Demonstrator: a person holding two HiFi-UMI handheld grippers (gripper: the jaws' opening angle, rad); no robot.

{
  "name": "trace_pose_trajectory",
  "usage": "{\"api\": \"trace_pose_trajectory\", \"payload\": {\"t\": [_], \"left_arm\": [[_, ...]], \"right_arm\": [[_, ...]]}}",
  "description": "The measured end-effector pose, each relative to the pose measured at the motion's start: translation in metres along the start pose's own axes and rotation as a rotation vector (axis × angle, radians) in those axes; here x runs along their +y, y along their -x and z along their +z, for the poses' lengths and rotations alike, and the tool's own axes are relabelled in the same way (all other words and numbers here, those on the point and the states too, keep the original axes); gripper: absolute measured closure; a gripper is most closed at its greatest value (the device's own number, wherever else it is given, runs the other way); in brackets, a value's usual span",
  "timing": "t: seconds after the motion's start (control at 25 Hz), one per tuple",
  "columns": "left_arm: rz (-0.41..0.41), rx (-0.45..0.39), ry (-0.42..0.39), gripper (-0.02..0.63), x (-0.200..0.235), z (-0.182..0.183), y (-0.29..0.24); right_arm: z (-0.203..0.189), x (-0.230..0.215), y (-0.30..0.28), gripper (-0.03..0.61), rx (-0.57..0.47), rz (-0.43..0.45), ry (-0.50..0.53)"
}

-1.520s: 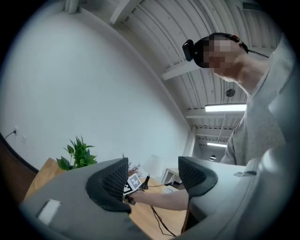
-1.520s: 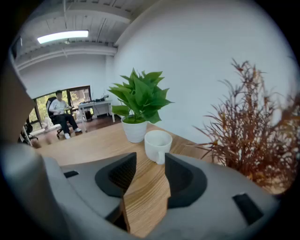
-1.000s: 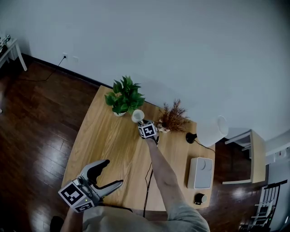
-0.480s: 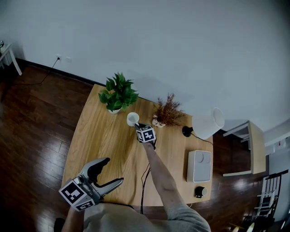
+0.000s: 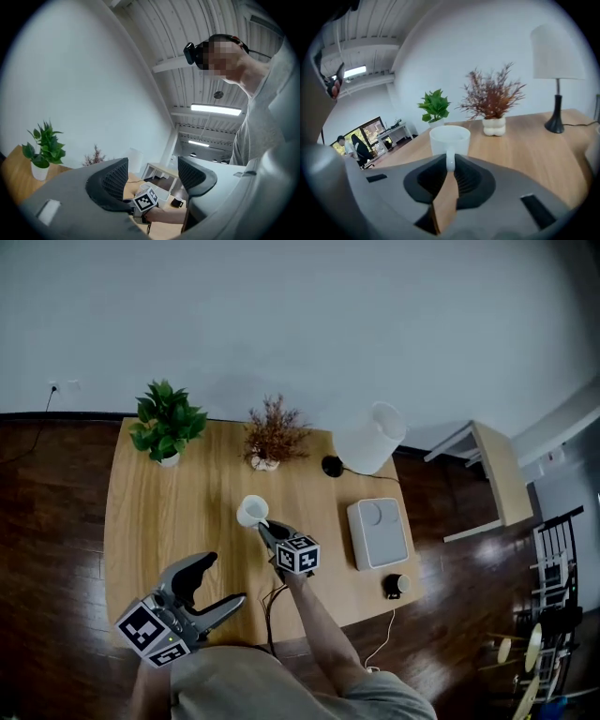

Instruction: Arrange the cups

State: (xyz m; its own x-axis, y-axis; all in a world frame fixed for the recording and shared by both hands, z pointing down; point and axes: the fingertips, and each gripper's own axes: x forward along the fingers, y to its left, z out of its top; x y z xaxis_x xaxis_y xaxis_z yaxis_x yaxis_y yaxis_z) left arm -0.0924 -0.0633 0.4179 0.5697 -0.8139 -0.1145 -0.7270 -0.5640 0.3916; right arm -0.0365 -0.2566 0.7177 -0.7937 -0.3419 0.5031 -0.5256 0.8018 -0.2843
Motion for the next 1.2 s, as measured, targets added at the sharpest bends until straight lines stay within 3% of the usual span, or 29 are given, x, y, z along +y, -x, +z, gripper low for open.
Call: {"api": "trace_pose_trajectory", "payload": {"t": [0.16, 0.32, 0.48, 0.64, 0.88, 1.08, 1.2], "left_arm": [[-0.135, 0.044, 0.001, 0.287, -0.035, -0.015, -0.047], [-0.227, 0.089, -0.004, 0.287, -0.065, -0.031, -0.085], [-0.265, 0.124, -0.017, 0.287, -0.083, -0.044, -0.105], [-0.248, 0.137, -0.025, 0.287, -0.088, -0.049, -0.111], [-0.199, 0.142, -0.048, 0.287, -0.088, -0.048, -0.113], [-0.155, 0.146, -0.06, 0.287, -0.089, -0.05, -0.112], [-0.133, 0.144, -0.066, 0.287, -0.088, -0.05, -0.111]], "right_arm": [[0.007, -0.053, 0.097, 0.514, -0.118, -0.116, -0.057], [0.023, -0.138, 0.198, 0.514, -0.221, -0.304, -0.075], [0.033, -0.226, 0.289, 0.514, -0.308, -0.5, -0.103], [0.039, -0.292, 0.347, 0.514, -0.352, -0.642, -0.118], [0.021, -0.375, 0.363, 0.514, -0.252, -0.788, -0.111], [-0.009, -0.416, 0.33, 0.514, -0.094, -0.809, -0.11], [-0.022, -0.426, 0.316, 0.514, -0.063, -0.815, -0.114]]}}
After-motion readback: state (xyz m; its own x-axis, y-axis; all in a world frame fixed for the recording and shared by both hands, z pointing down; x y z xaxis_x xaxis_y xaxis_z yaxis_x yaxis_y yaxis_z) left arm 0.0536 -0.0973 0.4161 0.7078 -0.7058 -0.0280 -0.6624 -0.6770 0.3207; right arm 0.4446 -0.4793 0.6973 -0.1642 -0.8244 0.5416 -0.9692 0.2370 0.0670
